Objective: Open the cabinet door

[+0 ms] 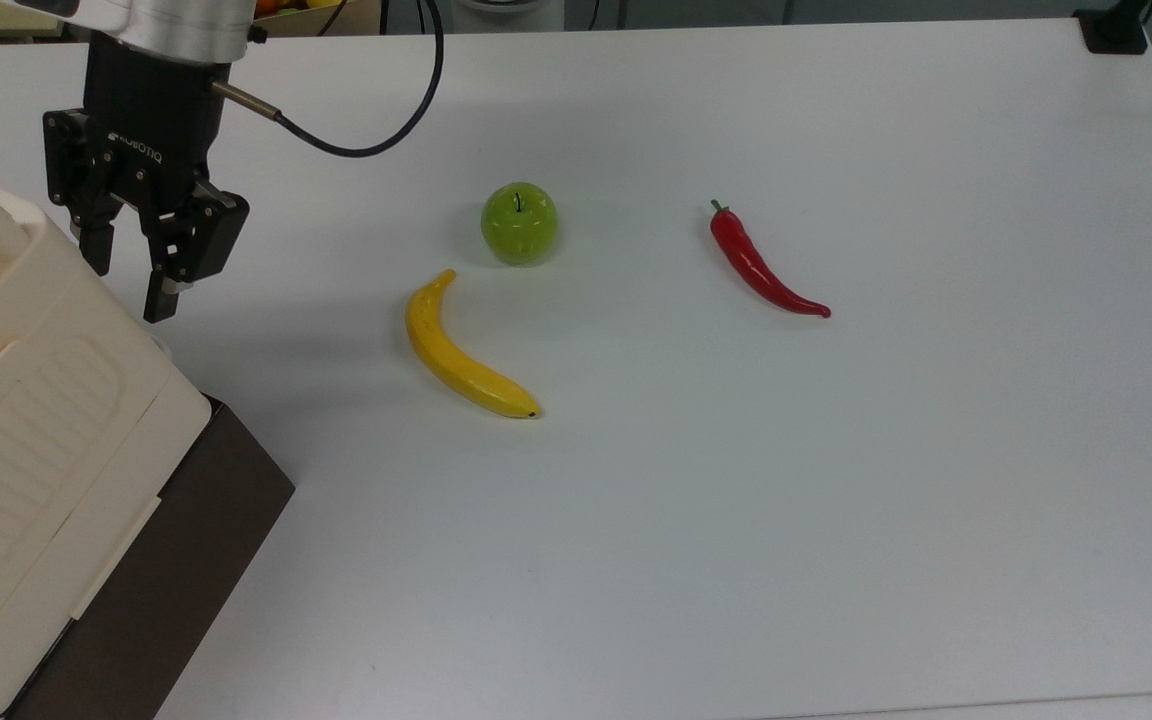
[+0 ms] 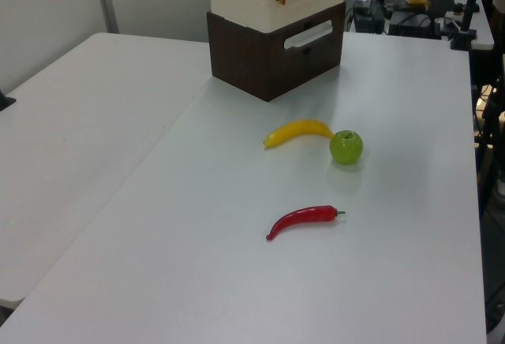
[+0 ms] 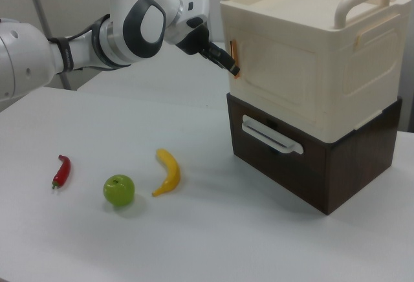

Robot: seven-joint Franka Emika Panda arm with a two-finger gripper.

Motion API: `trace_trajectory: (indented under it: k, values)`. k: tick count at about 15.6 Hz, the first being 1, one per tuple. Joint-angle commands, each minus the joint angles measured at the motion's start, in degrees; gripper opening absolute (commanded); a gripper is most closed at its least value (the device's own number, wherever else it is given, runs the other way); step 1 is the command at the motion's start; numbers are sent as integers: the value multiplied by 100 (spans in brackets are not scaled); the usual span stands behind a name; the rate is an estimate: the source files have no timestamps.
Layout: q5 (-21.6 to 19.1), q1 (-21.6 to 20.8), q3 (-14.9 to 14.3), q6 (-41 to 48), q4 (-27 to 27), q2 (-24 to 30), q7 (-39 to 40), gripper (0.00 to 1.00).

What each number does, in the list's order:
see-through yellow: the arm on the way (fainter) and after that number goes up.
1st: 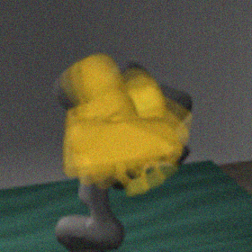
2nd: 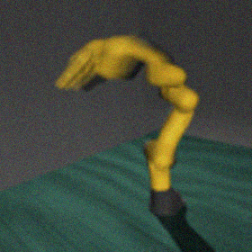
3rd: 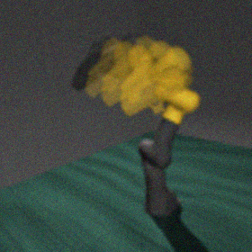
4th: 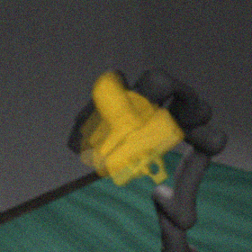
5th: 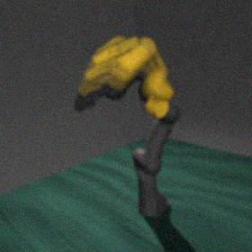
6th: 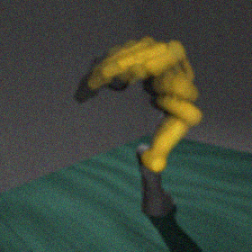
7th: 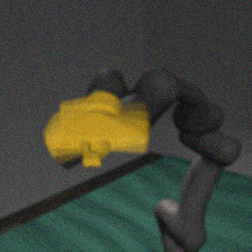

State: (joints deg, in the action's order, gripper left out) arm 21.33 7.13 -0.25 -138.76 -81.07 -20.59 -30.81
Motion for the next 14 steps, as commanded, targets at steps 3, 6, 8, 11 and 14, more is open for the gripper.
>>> trace_trajectory:
  k: [3, 6, 8, 11, 14]
  values:
    - [135, -10, -53, -431, 100, -77, -144, 56]
    - [152, -2, -62, -521, 92, -86, -127, 49]
    - [196, -2, -62, -521, 83, -86, -127, 39]
    - [205, -2, -62, -512, 65, -77, -101, 24]
    - [196, 16, -62, -477, 48, -59, -65, 10]
